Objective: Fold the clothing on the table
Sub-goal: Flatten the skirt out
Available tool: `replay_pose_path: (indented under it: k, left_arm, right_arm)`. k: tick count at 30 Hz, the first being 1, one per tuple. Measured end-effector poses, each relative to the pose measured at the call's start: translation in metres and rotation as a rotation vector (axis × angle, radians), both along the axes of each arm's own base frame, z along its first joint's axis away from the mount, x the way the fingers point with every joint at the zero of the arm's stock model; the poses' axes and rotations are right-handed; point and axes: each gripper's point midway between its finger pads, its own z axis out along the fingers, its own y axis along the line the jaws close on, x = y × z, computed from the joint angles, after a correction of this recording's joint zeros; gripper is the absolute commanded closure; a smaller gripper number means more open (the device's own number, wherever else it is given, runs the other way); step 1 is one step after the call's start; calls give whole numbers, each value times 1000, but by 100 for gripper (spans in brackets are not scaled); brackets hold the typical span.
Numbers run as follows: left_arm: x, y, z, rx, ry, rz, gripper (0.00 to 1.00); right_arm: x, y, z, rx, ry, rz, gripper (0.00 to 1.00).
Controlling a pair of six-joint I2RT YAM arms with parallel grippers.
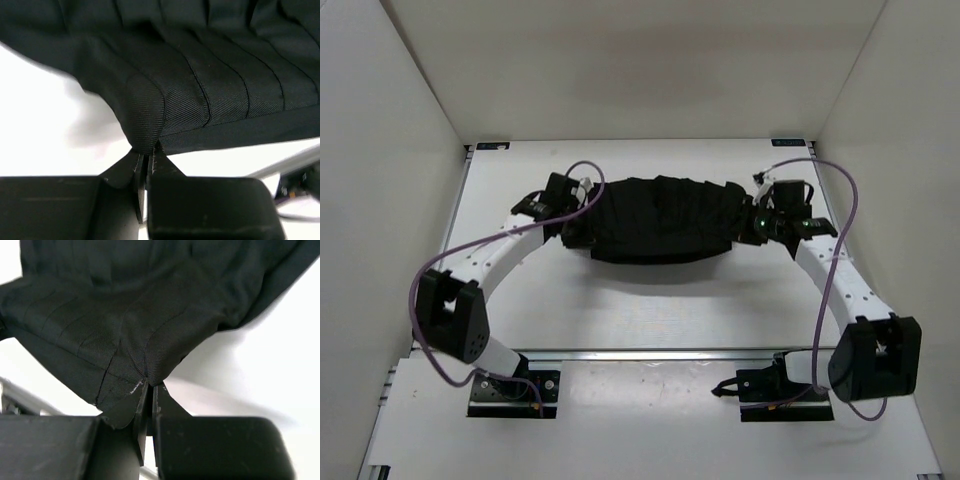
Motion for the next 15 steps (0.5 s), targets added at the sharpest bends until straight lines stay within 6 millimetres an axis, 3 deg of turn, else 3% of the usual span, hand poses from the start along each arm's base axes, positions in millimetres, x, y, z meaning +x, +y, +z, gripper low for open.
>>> replay_pose_path:
  k: [4,8,11,15]
  left_arm:
    - [50,-12,26,20,-100,-11,100]
    - [71,-15,52,-7,-193,-2,100]
    - [63,-14,41,-14,-185,-3,100]
    - [5,-16,-22,13,-15,-32,100]
  right_arm:
    - [46,-12,31,-24,-100,-30,100]
    - [64,-17,50,-20,-181,-48,100]
    - [56,-17,29,-17,-145,-46,100]
    - [13,-13,-31,-17,27,-41,100]
